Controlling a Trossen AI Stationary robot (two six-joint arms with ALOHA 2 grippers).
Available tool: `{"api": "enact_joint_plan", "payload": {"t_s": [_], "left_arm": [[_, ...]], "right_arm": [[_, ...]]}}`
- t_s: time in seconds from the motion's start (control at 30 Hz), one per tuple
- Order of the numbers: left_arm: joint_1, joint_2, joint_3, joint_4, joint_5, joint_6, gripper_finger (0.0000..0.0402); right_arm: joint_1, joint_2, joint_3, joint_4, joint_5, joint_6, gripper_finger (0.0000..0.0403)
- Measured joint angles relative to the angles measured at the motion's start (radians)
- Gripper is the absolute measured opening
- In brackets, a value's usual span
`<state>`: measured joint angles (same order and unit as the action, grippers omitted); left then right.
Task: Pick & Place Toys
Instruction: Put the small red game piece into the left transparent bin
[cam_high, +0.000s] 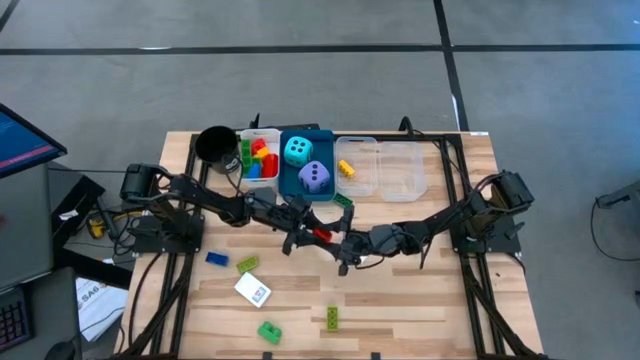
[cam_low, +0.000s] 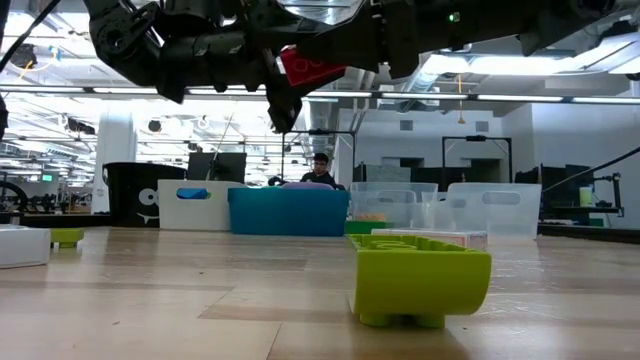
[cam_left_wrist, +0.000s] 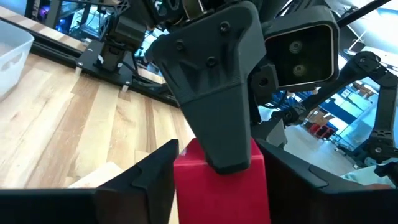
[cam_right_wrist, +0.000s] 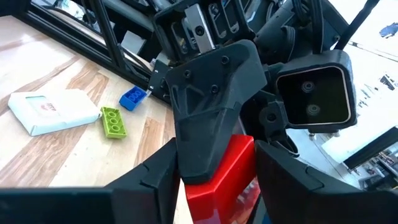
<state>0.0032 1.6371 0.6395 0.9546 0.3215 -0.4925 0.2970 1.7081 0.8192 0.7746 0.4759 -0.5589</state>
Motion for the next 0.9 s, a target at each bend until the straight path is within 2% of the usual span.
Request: {"api": "enact_joint_plan", "payload": {"t_s": [0.27, 0.4, 0.67, 0.8, 0.9], "left_arm": [[0.037, -0.016, -0.001, -0.017, 0.109, -0.011, 0.0252], [0.055, -0.071, -0.012, -0.094, 0.132, -0.011, 0.0270], [0.109, -0.304, -0.069, -0.371, 0.136, 0.075, 0.0280], [0.149, -0.444, -0.121, -0.491, 0.122, 0.117, 0.0281], [0.169, -0.541, -0.173, -0.532, 0.057, 0.121, 0.0281]], "right_arm": [[0.000, 0.000, 0.000, -0.008, 0.026, 0.010, 0.0174], [0.002, -0.001, 0.000, -0.008, 0.050, 0.005, 0.0176], [0.003, -0.001, -0.001, -0.011, 0.080, 0.002, 0.0177], [0.003, -0.001, -0.002, -0.014, 0.190, 0.002, 0.0177], [0.003, -0.001, -0.002, -0.037, 0.290, 0.033, 0.0177]]}}
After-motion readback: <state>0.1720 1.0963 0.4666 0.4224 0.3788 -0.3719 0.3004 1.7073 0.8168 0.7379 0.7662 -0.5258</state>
